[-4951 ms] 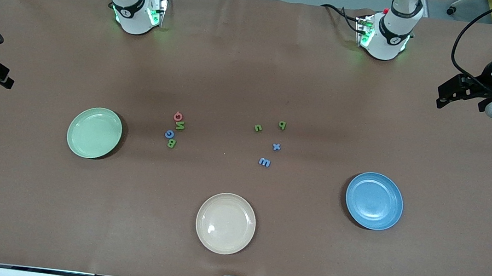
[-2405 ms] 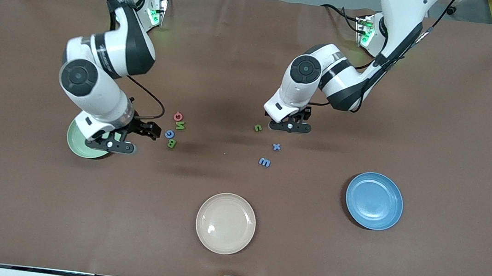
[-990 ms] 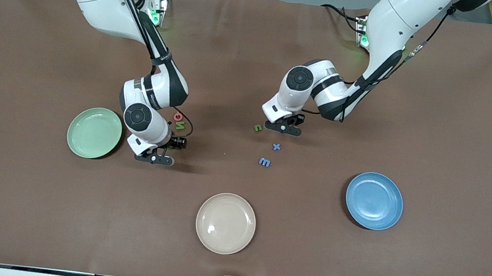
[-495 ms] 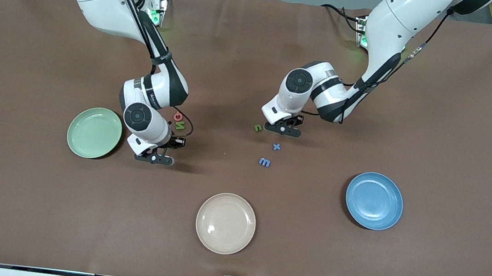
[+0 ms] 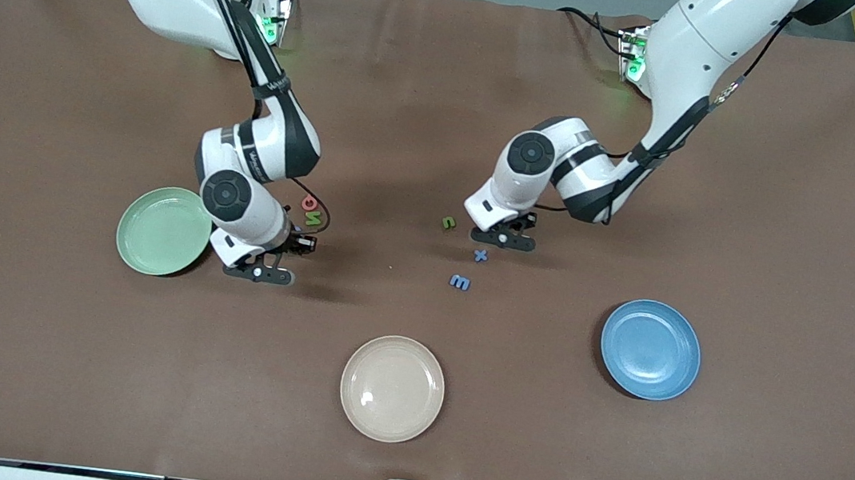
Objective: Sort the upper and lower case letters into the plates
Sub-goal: 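Close the right gripper on B while the left gripper grasps b, then carry B to the green plate while the left gripper carries b to blue plate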
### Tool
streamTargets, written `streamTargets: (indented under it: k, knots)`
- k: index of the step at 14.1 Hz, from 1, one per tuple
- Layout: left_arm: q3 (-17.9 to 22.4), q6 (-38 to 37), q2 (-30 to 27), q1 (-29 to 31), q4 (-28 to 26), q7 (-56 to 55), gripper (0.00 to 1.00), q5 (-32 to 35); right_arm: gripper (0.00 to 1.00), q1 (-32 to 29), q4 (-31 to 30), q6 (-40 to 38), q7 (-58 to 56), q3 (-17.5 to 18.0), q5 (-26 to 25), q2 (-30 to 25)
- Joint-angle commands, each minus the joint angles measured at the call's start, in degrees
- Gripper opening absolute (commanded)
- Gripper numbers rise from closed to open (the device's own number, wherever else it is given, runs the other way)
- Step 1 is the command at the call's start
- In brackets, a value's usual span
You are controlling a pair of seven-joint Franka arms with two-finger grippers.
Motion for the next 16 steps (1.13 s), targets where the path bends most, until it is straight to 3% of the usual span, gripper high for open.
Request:
streamTargets:
  k: [1,5,10,14,16]
  knots:
    - [-0.2,-6.3,-7.7,4.5,-0.3,-0.3,0.0,1.3,0.04,-5.4,-2.3,-5.5,-7.5,0.3,0.5,-7.6]
    - [-0.3,-7.5,-12.1,13.1,-0.2,-0.3,0.0,0.9,0.04,-14.9,-7.0,-7.3,-21.6,0.3,0.3,-13.1]
    - [0.0,-7.5,-11.3,22.7,0.8,0.2,0.0,0.8,0.04,-28.2,-10.9,-3.3,-43.4,0.4,0.3,-12.8]
    - [-0.1,-7.0,-7.7,30.5,1.8,3.4,0.03,1.0,0.04,-31.3,-17.4,7.9,-47.7,0.3,0.3,-11.7]
    - [-0.1,-6.9,-5.1,31.4,3.4,3.4,0.04,1.0,0.05,-30.9,-20.1,12.8,-47.5,0.4,0.4,-10.2]
